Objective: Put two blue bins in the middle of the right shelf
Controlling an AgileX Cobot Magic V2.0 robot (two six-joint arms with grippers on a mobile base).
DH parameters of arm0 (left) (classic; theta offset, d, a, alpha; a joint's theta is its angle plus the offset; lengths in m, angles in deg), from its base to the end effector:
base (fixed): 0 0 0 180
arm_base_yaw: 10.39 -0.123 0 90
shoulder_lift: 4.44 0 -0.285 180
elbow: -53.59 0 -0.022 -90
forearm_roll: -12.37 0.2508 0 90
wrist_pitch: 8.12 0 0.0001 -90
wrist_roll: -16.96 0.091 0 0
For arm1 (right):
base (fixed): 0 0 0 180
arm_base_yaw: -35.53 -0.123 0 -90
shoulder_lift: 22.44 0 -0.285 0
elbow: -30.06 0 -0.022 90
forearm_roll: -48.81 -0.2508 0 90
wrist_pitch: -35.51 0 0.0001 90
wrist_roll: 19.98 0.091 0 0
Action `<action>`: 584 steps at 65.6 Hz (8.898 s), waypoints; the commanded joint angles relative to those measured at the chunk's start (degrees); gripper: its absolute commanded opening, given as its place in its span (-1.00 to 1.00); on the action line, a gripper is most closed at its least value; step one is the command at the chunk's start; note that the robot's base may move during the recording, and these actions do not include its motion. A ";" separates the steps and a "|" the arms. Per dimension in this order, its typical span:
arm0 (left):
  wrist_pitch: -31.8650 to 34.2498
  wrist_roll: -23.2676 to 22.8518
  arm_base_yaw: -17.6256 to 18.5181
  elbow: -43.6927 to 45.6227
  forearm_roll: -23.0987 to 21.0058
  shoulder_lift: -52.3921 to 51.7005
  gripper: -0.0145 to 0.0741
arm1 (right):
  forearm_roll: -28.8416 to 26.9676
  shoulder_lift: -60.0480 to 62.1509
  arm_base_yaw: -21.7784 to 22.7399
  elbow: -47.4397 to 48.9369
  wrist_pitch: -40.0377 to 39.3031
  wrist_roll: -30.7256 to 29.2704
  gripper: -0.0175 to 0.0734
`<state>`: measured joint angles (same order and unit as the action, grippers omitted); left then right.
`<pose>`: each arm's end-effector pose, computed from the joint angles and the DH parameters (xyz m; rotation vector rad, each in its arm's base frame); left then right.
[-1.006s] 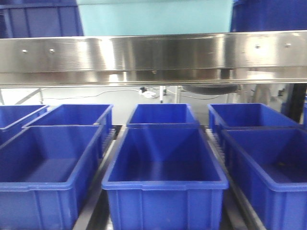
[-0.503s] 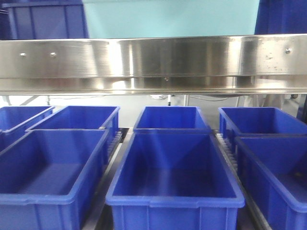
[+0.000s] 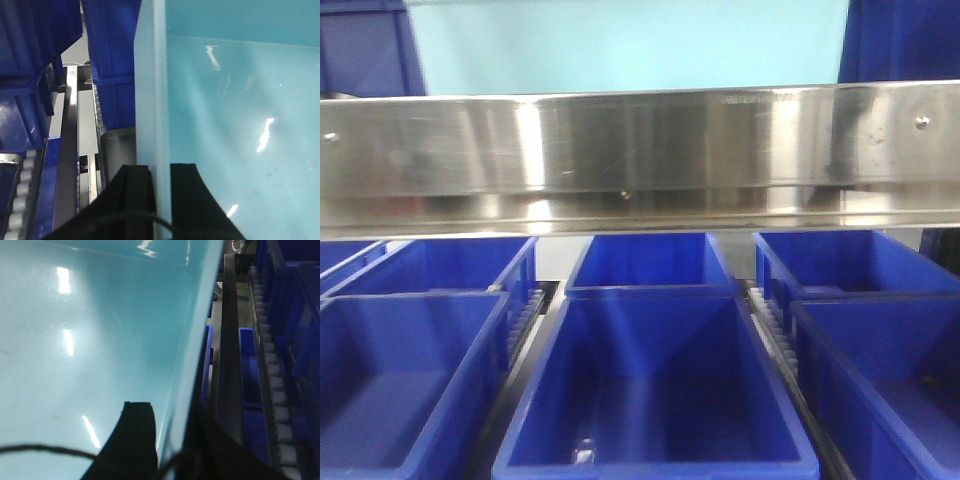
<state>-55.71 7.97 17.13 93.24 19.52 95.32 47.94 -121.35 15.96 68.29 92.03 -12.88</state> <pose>0.3065 -0.1502 0.5206 0.3192 1.8578 -0.2937 0.3133 0.1126 0.5049 -0.2230 2.0474 0.3078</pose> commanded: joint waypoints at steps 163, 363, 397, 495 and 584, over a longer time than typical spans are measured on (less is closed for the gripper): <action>-16.48 -0.22 0.20 0.55 -3.29 0.99 -0.92 | -5.28 -1.82 -0.24 0.82 3.50 -1.49 -0.95; -22.34 -0.65 -1.59 -24.95 -6.44 0.82 0.21 | -5.16 -3.77 -0.57 -19.79 12.94 -1.98 0.56; -19.26 -0.65 -1.59 -24.72 -7.47 2.35 -0.92 | -5.56 -3.66 -0.66 -19.79 11.31 -1.57 -0.95; -19.33 -0.65 -1.59 3.72 -9.85 -1.64 -0.92 | -5.56 -2.13 -0.66 5.17 8.17 -1.57 -0.95; -21.44 -0.65 -1.59 3.72 -9.50 -0.83 -0.92 | -5.56 -2.34 -0.66 5.17 7.70 -1.57 -0.95</action>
<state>-81.45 5.88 15.14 95.79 13.78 95.32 42.96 -124.04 15.34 72.51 104.47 -14.18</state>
